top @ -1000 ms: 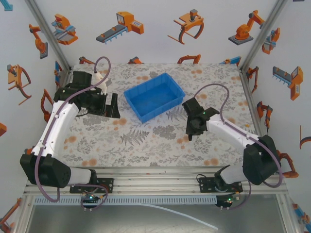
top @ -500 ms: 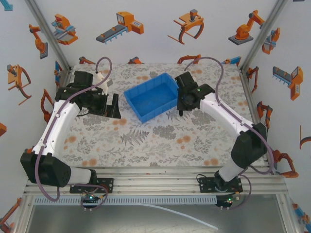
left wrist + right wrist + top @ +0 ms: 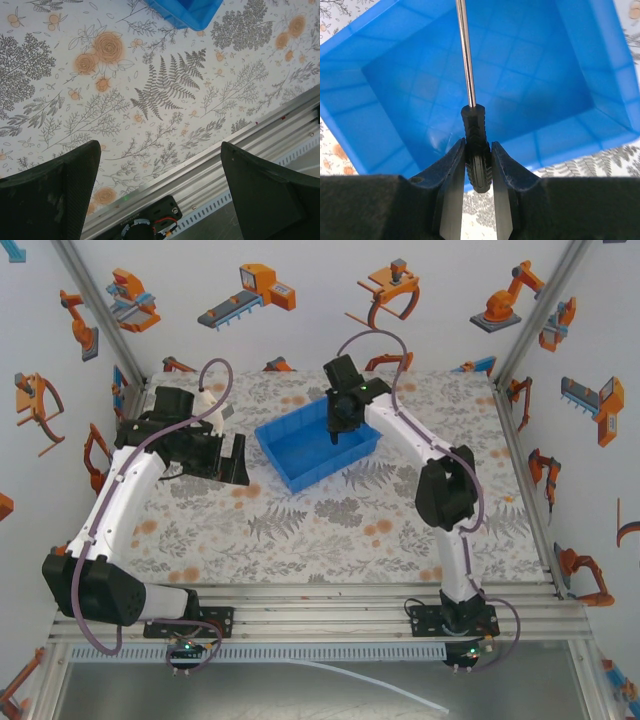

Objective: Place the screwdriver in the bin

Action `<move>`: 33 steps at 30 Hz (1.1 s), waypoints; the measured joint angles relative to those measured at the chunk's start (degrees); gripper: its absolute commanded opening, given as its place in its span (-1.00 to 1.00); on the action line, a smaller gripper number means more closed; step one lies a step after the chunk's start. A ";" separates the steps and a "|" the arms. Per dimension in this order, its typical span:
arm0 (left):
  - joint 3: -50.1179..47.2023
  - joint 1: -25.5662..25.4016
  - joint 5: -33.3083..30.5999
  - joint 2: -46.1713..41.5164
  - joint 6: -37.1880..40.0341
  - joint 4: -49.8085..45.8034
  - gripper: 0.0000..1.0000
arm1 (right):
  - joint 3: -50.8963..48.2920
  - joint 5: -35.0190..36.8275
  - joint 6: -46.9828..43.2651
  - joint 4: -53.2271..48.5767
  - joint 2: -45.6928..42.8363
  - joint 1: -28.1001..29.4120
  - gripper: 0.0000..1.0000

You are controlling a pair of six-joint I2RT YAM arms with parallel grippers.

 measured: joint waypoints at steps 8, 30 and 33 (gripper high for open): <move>0.00 -0.09 -0.15 0.00 0.00 0.00 0.95 | 1.14 -0.76 1.31 0.09 4.68 -0.17 -0.53; 0.04 -0.09 1.51 -0.50 1.60 -0.66 0.95 | 6.88 -2.73 2.78 1.11 15.13 -5.01 -0.50; 0.33 -0.11 1.11 -0.57 2.43 -1.20 0.95 | 7.41 -3.02 2.78 0.92 16.13 -5.01 -0.49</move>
